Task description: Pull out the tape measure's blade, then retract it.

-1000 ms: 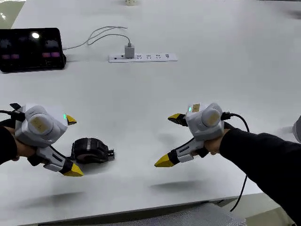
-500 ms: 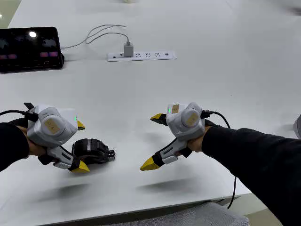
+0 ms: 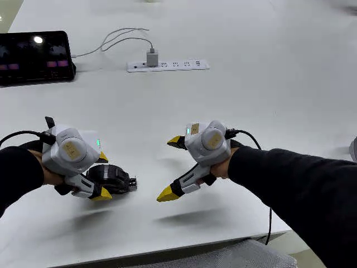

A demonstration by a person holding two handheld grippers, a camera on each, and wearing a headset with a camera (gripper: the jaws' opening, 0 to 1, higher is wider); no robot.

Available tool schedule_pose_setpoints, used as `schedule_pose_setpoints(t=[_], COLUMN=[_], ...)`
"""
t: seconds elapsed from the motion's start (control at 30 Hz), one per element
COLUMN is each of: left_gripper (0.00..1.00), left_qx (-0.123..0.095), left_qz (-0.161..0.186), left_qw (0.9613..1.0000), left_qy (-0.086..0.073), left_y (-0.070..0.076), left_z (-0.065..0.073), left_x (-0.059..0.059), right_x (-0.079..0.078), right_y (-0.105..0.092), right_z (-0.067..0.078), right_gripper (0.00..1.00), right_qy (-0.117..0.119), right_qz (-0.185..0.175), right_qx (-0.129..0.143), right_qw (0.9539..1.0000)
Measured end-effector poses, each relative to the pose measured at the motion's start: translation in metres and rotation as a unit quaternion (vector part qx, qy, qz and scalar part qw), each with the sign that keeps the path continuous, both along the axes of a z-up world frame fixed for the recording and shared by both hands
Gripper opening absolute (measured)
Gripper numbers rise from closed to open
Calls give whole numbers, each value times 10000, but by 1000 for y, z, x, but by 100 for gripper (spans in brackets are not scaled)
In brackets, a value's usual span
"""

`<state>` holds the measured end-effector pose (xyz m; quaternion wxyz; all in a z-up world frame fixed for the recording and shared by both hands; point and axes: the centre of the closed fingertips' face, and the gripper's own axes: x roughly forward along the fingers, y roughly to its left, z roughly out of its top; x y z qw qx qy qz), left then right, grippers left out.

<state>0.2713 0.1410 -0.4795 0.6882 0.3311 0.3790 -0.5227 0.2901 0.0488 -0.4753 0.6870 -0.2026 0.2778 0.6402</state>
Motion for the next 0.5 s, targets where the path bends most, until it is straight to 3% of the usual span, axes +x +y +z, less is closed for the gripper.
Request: schedule_pose_setpoints(t=[0.23, 0.4, 0.43, 0.5], left_gripper=[40, 33, 32, 32], left_qx=[-32, 142, 208, 147], left_qz=[-14, -158, -202, -134], left_qw=[10000, 9998, 9993, 9998], left_qy=[-34, -26, -255, -74], left_y=[-4, -3, -1, -2], left_z=[0, -4, -4, -4], left_x=[4, 0, 6, 3], right_x=[-2, -5, -5, -5], right_y=[5, 10, 11, 12], right_z=[-1, -3, -3, -3], right_gripper=[90, 88, 87, 86], right_qy=[-51, -63, -62, -50], right_qz=[136, 218, 226, 229], right_qx=[-35, -62, -57, -48], right_qw=[9999, 9997, 9997, 9997])
